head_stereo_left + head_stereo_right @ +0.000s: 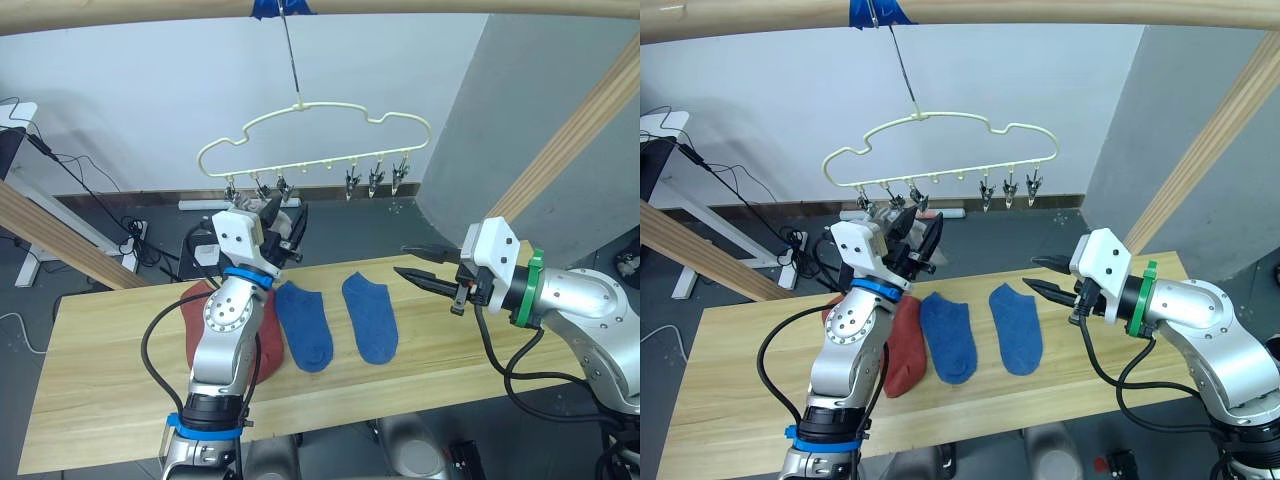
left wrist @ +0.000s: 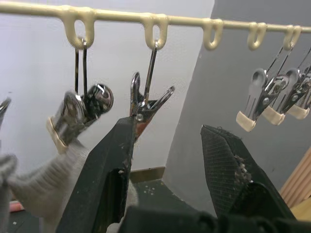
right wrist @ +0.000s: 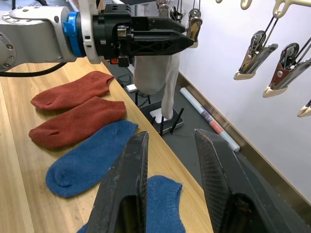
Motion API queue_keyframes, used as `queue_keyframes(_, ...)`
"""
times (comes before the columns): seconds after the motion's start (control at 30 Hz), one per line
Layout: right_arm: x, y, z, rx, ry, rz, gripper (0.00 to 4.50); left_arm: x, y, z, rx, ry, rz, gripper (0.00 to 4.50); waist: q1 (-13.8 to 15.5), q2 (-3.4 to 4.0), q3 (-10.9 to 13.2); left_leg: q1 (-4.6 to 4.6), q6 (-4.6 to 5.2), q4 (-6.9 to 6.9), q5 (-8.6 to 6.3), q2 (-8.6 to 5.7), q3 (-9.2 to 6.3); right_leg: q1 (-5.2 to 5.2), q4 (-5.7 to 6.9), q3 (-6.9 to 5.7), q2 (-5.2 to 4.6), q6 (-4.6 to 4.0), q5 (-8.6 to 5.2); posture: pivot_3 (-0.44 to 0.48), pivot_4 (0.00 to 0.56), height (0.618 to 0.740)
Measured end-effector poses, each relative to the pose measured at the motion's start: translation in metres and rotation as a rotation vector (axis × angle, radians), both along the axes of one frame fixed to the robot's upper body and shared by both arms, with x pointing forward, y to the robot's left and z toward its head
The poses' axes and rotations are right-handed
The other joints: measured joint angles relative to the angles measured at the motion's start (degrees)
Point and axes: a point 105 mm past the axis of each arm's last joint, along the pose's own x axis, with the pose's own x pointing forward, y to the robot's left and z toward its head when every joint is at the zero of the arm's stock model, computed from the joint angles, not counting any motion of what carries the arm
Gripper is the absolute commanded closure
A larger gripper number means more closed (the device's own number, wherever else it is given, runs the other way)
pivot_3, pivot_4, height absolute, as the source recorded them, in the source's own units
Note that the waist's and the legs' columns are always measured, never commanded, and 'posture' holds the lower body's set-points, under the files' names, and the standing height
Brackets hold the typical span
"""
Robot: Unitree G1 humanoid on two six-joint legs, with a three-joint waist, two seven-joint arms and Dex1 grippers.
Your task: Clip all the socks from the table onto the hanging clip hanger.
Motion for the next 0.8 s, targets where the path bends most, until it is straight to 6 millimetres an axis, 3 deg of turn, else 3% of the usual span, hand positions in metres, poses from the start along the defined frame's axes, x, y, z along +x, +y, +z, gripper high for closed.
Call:
queue_keyframes(0.47, 0.000, 0.000, 0.000, 0.001, 0.001, 0.000, 2.99, 0.000, 0.001, 0.002, -0.003, -0.007, 0.005, 2.22, -0.05, 0.00, 0.00, 0.00, 0.00, 0.00, 0.00, 0.00, 0.00, 0.00, 0.00, 0.00, 0.00, 0.00, 0.00, -0.330, 0.282, 0.740)
queue_keyframes(0.8, 0.000, 0.000, 0.000, 0.002, 0.000, -0.001, 2.99, -0.001, 0.004, -0.008, 0.002, 0.034, 0.012, 2.22, -0.06, 0.00, 0.00, 0.00, 0.00, 0.00, 0.00, 0.00, 0.00, 0.00, 0.00, 0.00, 0.00, 0.00, 0.00, -0.324, 0.278, 0.740)
